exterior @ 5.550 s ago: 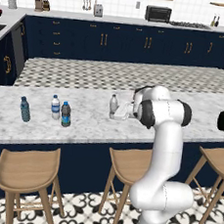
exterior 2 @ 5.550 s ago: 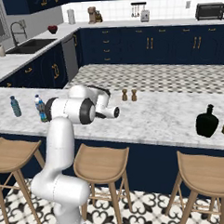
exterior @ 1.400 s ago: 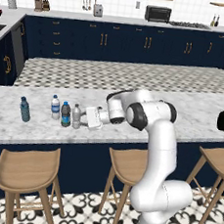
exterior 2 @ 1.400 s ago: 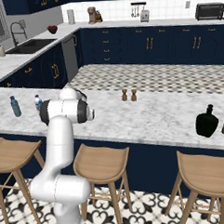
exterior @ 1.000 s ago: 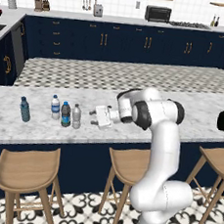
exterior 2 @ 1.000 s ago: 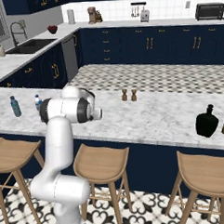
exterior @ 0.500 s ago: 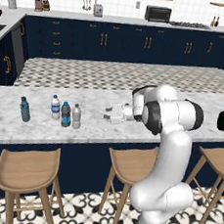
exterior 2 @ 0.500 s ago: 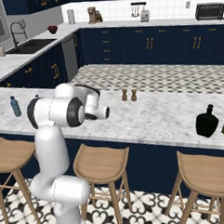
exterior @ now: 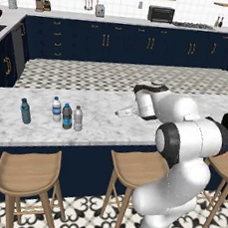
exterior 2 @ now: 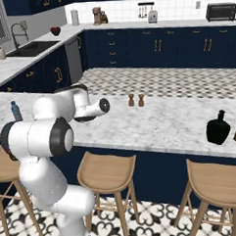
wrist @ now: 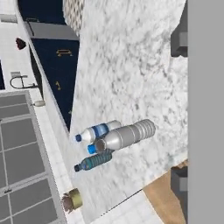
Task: Move the plastic bottles in the middle to the plastics group, and the glass bottles in the middle to the glass group.
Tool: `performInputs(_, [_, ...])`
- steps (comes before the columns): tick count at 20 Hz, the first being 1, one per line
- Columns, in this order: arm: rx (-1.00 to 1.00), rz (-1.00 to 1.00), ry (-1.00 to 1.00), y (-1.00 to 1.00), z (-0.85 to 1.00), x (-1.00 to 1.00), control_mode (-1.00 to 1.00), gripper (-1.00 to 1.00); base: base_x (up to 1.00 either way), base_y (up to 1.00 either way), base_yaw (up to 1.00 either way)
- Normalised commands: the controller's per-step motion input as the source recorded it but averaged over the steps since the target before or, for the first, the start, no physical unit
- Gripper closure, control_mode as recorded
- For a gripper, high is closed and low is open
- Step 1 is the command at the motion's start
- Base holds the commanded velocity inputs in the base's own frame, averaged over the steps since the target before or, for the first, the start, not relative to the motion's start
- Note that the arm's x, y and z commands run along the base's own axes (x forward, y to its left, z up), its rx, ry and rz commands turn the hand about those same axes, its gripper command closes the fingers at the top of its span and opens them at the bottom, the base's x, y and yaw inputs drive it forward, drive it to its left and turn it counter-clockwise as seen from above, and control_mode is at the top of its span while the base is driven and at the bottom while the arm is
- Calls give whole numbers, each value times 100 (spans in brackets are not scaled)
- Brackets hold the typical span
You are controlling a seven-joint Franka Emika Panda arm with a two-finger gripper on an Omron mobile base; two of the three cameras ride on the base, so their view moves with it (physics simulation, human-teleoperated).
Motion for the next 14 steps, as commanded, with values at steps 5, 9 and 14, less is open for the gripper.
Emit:
performInputs(5, [-32,-28,23,-60,40,-39,-100,-100,0,0,0])
performInputs(9, [-30,-26,14,-57,23,-53,-100,-100,0,0,0])
performInputs(14, [-5,-31,3,-51,18,-68,-100,-100,0,0,0])
